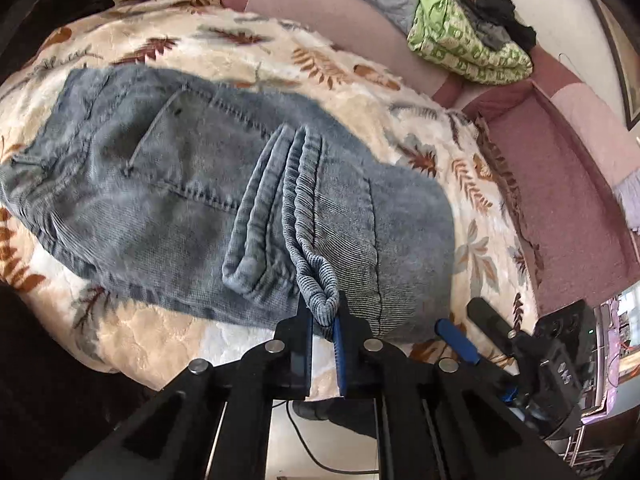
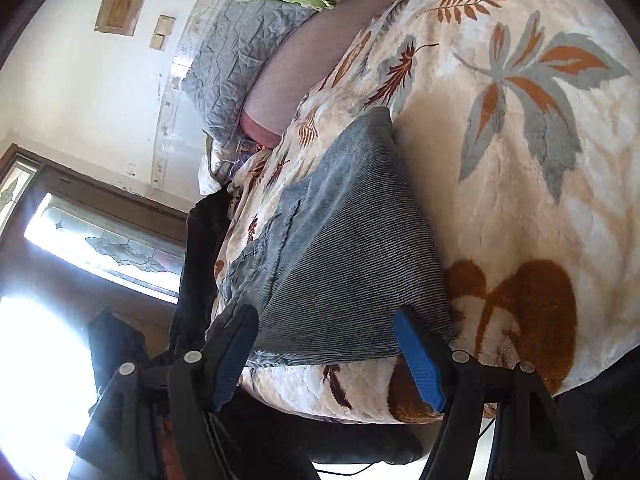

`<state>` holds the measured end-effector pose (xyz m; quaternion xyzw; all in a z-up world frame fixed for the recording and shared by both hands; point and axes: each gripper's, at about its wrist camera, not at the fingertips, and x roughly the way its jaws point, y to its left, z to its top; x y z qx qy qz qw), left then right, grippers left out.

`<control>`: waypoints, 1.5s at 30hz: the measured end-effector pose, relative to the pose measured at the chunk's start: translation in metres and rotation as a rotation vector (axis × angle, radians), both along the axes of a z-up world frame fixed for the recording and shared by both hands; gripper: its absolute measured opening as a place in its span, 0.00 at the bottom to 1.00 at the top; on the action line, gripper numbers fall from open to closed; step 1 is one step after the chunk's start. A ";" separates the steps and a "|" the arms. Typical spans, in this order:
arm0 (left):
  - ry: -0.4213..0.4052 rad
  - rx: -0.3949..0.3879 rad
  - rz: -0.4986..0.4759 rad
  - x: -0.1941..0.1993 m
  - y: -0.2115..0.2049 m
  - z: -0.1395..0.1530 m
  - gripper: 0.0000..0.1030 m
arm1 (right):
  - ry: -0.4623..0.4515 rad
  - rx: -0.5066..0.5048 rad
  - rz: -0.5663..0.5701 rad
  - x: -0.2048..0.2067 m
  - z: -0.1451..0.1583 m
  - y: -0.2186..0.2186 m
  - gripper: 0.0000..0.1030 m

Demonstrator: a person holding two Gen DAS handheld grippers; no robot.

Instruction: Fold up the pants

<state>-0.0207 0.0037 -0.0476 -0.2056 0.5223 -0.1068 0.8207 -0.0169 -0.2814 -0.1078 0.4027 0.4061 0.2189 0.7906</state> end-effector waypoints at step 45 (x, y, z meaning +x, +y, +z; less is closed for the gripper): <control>-0.080 0.121 -0.184 0.043 -0.016 -0.016 0.20 | 0.269 0.234 0.083 0.177 -0.012 -0.005 0.77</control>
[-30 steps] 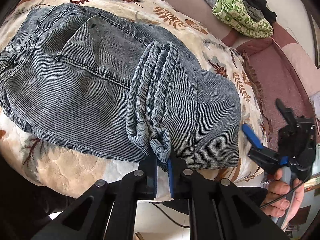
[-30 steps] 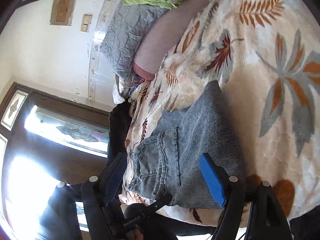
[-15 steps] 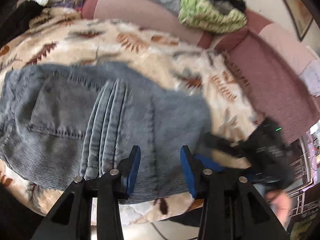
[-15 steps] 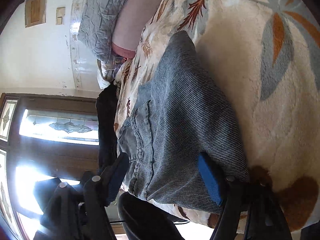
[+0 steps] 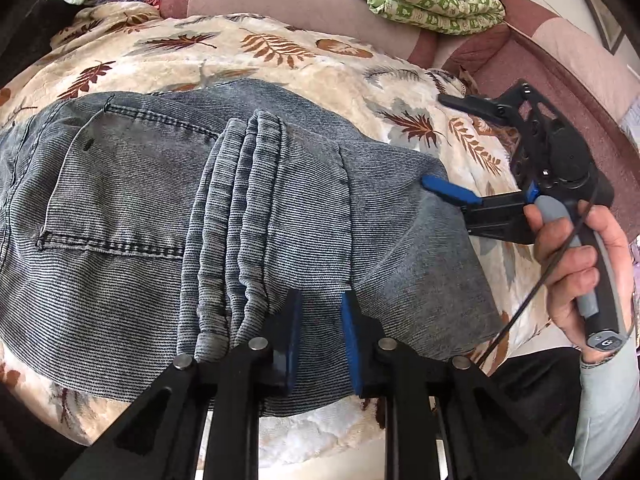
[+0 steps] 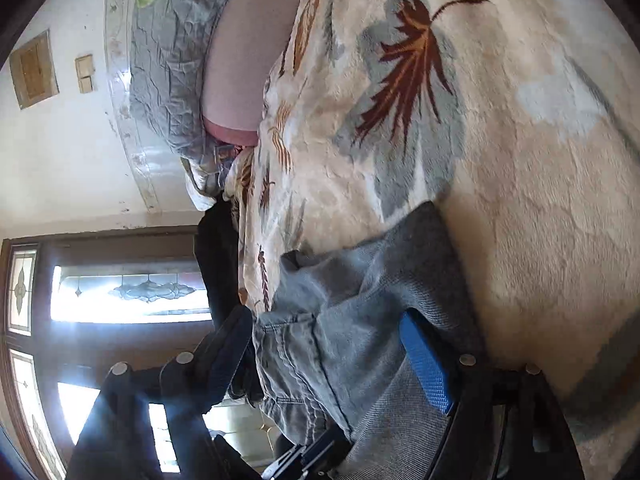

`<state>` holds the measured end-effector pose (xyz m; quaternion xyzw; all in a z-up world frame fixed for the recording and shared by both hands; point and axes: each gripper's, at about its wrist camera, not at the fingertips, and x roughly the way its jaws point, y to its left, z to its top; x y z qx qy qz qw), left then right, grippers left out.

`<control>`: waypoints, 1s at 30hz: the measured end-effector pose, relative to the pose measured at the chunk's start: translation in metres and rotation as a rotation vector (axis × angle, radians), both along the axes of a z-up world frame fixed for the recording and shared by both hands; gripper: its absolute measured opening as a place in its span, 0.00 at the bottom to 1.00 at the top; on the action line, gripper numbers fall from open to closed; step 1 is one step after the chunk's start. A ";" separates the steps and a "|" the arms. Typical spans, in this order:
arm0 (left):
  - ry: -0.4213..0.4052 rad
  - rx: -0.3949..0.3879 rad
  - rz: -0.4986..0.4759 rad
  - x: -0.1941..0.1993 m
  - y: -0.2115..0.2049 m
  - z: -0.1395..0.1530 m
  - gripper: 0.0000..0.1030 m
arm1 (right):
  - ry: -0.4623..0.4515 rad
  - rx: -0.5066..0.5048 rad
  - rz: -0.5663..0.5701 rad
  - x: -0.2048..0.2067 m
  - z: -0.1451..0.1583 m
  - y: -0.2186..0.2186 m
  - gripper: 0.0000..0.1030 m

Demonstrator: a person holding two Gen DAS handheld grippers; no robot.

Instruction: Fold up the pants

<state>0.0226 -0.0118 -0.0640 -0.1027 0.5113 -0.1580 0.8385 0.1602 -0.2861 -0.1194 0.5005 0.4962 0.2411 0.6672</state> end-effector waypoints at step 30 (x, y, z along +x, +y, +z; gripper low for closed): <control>0.089 0.011 -0.065 0.085 -0.048 0.018 0.51 | -0.036 -0.191 0.053 -0.137 -0.013 0.002 0.76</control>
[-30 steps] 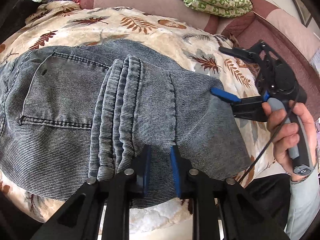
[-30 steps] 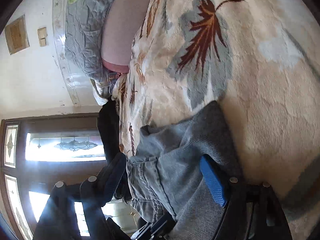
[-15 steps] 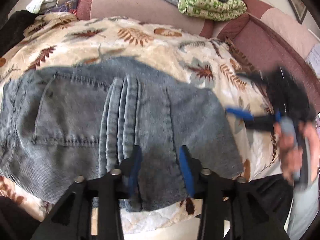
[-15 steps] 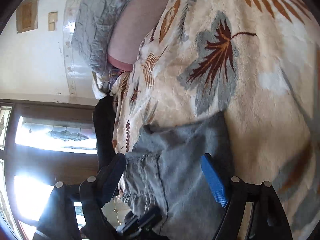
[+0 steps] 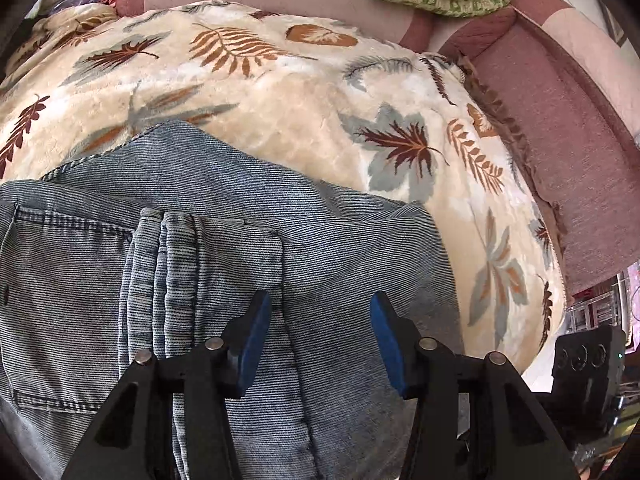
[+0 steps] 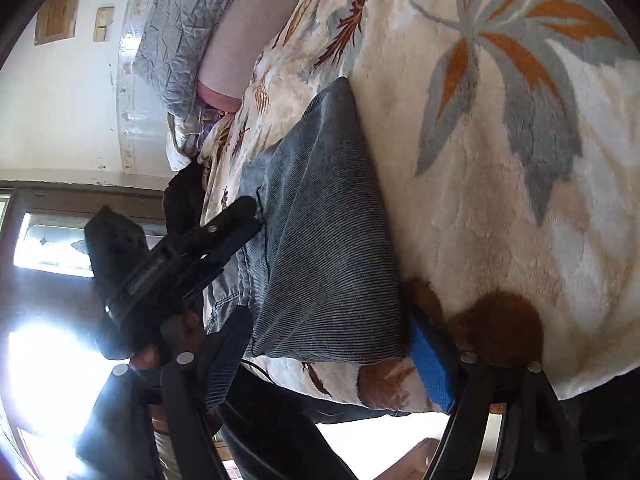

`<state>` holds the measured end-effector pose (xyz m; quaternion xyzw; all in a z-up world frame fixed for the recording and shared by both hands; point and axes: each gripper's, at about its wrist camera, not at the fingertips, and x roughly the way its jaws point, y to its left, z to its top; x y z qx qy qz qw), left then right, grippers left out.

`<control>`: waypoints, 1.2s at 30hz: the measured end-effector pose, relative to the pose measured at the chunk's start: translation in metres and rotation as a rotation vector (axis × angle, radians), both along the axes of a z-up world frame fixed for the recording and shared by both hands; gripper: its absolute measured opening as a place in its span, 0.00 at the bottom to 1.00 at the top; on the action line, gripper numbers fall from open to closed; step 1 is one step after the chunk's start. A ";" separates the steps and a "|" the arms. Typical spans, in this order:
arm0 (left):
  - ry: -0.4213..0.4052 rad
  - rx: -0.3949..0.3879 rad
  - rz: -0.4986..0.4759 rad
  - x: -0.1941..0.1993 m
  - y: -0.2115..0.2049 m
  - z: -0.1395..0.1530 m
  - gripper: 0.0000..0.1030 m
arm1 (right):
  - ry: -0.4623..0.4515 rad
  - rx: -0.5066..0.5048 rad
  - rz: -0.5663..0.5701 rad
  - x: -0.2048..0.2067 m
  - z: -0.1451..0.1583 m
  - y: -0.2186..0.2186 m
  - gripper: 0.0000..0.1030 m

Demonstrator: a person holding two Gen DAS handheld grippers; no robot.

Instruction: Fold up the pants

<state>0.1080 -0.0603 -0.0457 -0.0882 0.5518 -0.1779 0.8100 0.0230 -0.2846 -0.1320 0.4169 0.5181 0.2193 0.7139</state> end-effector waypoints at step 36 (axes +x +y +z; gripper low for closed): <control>-0.237 0.129 -0.242 -0.003 -0.052 0.047 0.27 | -0.138 -0.268 -0.067 -0.053 0.044 -0.022 0.57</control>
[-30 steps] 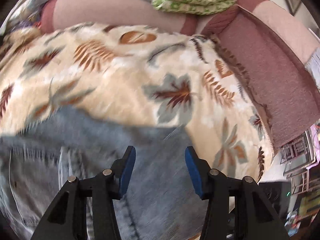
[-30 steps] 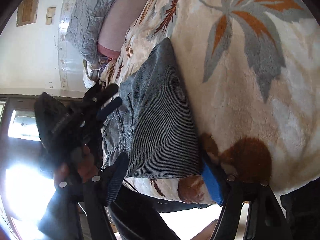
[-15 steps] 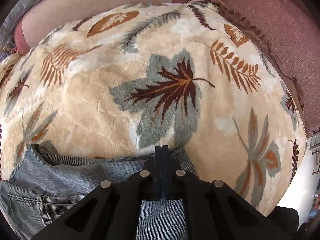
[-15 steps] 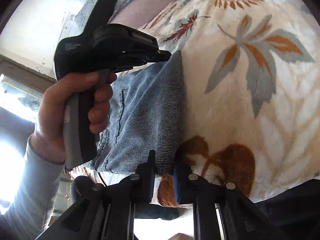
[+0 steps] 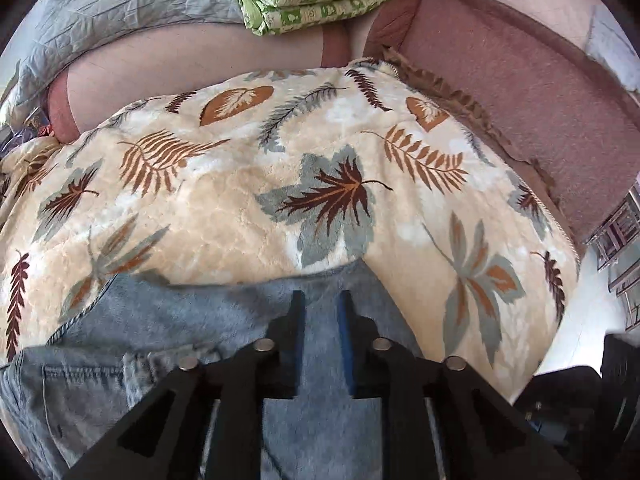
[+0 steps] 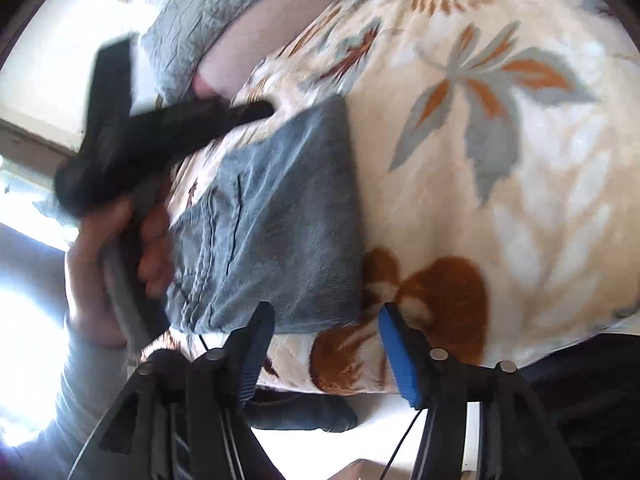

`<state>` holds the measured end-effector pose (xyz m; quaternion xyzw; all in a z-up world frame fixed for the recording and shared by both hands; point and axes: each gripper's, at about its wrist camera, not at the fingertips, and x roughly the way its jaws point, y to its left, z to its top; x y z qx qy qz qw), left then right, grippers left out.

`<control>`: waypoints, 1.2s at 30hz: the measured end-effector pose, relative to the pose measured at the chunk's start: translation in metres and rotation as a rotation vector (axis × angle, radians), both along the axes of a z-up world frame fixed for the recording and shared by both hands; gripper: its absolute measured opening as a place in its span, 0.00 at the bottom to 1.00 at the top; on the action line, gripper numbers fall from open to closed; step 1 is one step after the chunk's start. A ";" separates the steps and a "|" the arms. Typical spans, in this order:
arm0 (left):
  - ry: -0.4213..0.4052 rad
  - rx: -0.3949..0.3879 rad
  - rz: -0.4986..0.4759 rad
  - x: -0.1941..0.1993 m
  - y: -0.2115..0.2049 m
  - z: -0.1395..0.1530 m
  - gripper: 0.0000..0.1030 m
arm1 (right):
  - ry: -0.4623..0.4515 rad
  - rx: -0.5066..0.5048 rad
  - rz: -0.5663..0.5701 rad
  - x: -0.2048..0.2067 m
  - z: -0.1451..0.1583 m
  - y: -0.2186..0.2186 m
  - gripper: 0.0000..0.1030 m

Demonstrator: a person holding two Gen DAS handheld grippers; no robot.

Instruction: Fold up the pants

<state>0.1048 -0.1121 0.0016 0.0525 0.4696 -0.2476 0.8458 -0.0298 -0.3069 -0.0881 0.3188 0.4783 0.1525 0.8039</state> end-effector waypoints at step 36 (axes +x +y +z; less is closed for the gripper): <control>0.050 -0.149 0.176 -0.070 0.081 -0.052 0.58 | 0.032 0.082 0.082 0.091 0.019 0.012 0.57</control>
